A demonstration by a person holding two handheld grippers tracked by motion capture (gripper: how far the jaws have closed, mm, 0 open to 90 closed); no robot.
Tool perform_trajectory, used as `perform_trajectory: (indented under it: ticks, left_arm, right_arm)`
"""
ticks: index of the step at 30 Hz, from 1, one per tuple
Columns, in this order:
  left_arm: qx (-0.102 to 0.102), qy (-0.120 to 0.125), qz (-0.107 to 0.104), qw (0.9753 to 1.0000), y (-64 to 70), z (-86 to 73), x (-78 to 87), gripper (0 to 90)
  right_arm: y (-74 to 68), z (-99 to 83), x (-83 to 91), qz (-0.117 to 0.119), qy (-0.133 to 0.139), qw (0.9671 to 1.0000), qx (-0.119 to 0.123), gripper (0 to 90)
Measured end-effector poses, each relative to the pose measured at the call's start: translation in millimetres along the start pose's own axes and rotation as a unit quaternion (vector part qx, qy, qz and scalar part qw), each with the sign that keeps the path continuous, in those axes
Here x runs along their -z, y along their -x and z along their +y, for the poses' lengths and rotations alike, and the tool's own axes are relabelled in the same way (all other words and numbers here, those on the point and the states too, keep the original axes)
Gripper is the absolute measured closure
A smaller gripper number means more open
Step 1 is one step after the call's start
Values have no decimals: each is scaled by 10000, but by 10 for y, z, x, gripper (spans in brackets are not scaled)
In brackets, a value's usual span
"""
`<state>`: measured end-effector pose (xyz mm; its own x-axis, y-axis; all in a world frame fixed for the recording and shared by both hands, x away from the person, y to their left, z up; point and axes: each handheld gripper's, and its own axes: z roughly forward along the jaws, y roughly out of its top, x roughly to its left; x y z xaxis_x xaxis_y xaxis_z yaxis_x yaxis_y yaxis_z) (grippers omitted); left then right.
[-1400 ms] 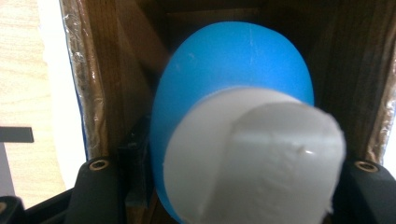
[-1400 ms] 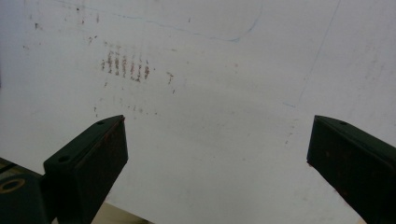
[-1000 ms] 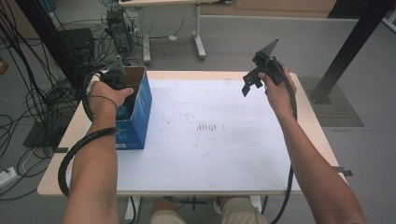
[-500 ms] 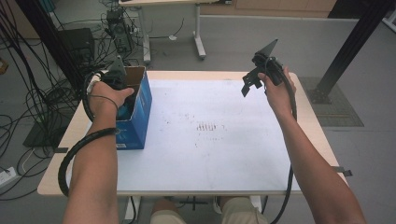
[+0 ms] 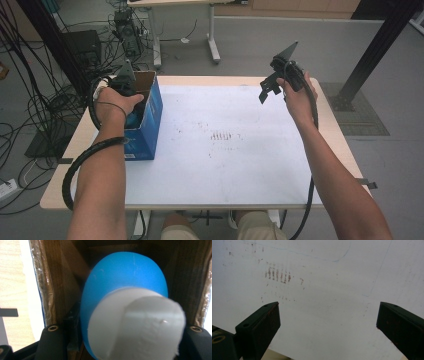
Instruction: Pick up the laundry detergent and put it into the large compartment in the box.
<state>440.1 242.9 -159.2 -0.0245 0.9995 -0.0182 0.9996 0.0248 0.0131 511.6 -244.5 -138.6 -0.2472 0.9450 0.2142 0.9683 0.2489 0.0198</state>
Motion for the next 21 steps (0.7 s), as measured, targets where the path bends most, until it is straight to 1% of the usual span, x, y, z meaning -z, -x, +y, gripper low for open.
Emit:
perform_trajectory:
  ticks: [21]
  left_arm:
    - [-11,-14,8,10000,17,2,1,365]
  right_arm:
    - [-19,-9,21,-18,10,10000,28,50]
